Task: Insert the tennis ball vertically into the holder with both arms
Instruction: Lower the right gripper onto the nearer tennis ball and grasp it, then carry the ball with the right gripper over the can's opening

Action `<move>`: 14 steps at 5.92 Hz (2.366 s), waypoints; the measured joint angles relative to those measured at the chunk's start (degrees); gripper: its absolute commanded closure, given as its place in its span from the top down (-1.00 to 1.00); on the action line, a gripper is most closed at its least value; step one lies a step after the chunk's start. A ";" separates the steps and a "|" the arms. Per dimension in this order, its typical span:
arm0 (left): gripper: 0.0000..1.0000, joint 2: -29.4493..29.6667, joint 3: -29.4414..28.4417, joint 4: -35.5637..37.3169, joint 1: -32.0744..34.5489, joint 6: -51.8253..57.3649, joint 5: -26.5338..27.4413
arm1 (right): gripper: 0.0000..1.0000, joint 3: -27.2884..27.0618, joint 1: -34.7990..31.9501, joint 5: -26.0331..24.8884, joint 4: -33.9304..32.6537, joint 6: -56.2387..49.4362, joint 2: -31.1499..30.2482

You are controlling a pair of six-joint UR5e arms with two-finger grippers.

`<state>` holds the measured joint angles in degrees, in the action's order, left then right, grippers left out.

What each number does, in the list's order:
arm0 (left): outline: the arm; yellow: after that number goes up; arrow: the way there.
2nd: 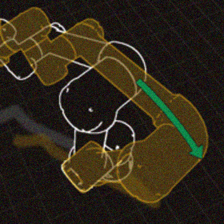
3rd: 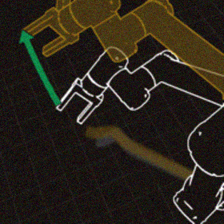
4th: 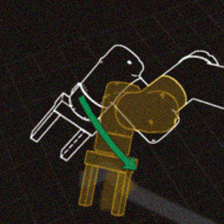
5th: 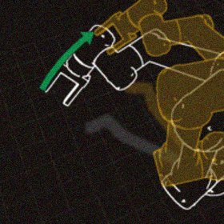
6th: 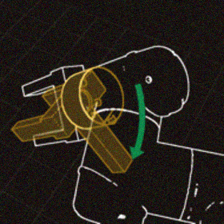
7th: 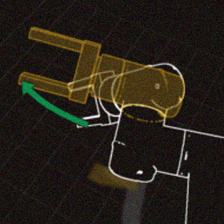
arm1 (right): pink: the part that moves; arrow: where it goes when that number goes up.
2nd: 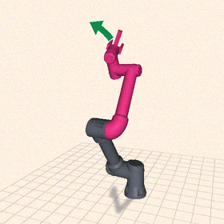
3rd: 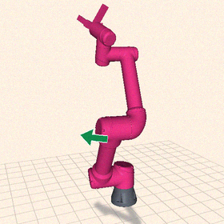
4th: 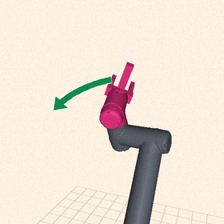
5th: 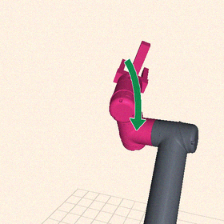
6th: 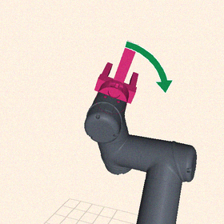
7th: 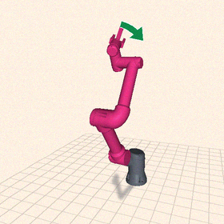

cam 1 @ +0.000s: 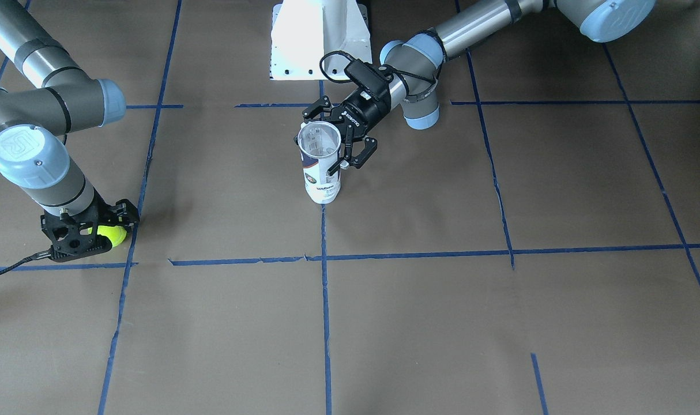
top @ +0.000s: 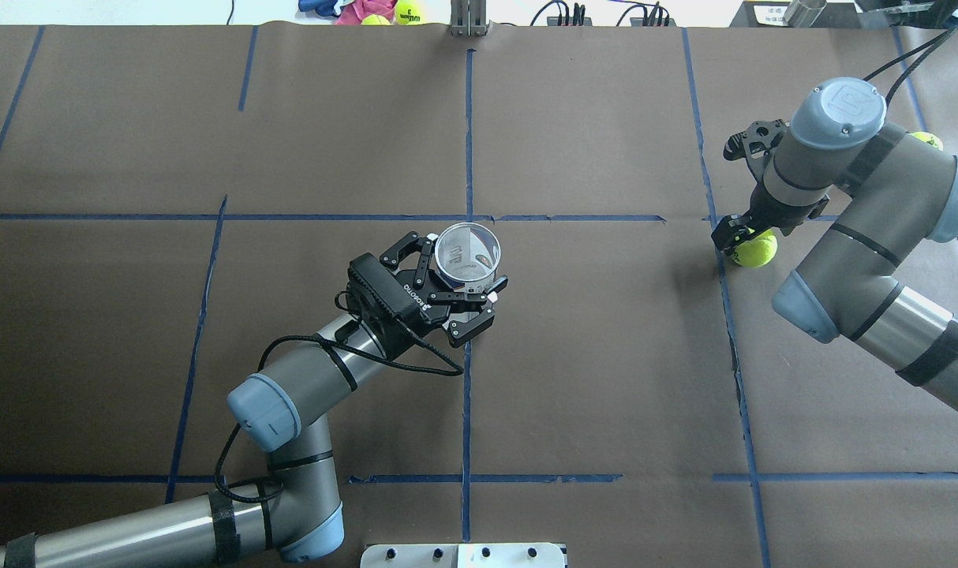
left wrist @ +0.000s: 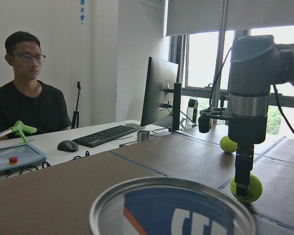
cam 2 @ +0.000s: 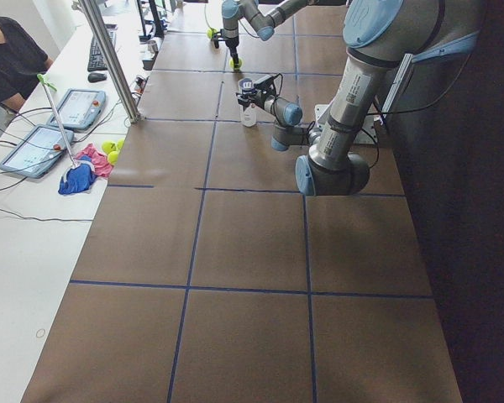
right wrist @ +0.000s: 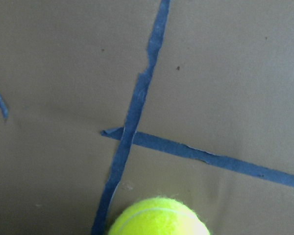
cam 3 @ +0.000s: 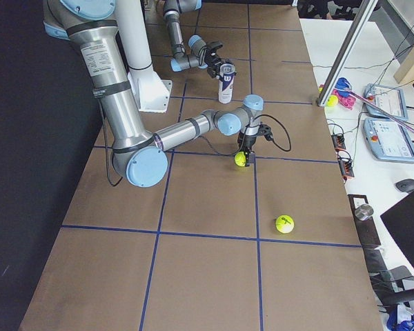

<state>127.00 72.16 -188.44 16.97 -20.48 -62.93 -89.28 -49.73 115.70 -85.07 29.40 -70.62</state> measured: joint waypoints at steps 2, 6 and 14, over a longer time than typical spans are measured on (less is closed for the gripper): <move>0.92 -0.02 0.00 0.00 0.00 0.00 0.00 | -0.93 -0.02 0.19 0.04 0.05 0.02 -0.23; 0.92 -0.26 0.00 0.00 -0.10 0.00 0.00 | -0.94 -12.20 1.05 5.99 -0.52 15.48 6.11; 0.95 -0.19 -0.02 0.09 -0.47 0.00 0.00 | -0.38 -16.34 10.29 5.69 -0.09 44.85 22.75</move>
<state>126.81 72.14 -188.35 16.50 -20.48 -62.93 -105.61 -39.44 121.40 -85.17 74.24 -47.88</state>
